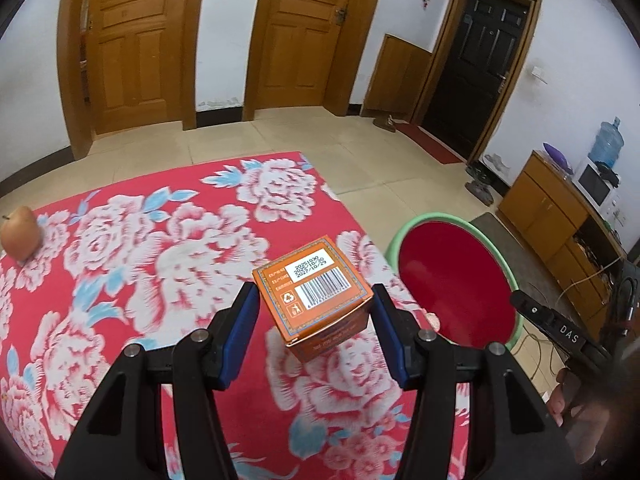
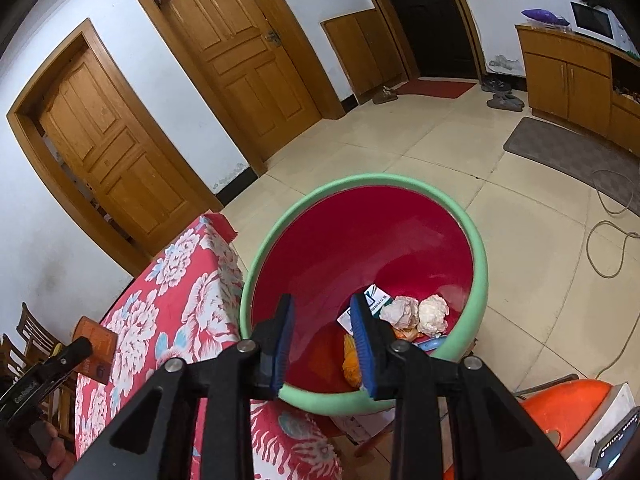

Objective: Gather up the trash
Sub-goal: 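Carry box and green toy over the red bin and open both tools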

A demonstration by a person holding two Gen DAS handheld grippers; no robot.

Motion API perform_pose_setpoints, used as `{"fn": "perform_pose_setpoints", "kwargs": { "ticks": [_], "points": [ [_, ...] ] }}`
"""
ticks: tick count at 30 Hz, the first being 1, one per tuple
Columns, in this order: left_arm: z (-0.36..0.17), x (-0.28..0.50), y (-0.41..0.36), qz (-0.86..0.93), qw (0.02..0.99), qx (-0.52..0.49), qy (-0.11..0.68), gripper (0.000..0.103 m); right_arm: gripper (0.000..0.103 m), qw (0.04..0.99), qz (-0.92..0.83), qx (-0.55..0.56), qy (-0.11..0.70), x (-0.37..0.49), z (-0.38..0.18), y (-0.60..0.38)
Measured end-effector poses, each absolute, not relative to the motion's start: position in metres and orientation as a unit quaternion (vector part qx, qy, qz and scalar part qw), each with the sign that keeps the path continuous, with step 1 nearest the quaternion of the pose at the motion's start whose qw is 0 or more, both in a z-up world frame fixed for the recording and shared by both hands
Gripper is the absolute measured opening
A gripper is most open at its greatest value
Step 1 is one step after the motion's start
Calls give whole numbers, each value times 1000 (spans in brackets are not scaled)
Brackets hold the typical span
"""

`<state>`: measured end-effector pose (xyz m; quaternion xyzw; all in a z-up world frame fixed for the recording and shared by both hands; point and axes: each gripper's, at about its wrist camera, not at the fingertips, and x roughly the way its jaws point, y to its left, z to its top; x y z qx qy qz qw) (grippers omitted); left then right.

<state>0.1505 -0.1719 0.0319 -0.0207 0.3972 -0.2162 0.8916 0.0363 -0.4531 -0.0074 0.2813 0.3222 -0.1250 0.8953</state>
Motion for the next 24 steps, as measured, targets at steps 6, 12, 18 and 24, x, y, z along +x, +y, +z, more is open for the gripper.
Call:
{"fn": "perform_pose_setpoints", "kwargs": {
  "ticks": [6,12,18,24],
  "points": [
    [32,148,-199,-238,888,-3,394,57,44,894,-125,293,316,29,-7,-458],
    [28,148,-235,-271,879,17,392,57,57,893,-129,312,299,10,4,-459],
    [18,150,-274,-303,865,30,398,57,64,894,-138,312,291,-4,10,-458],
    [9,159,-305,-324,851,29,411,57,64,889,-146,321,292,-10,6,-464]
  ]
}}
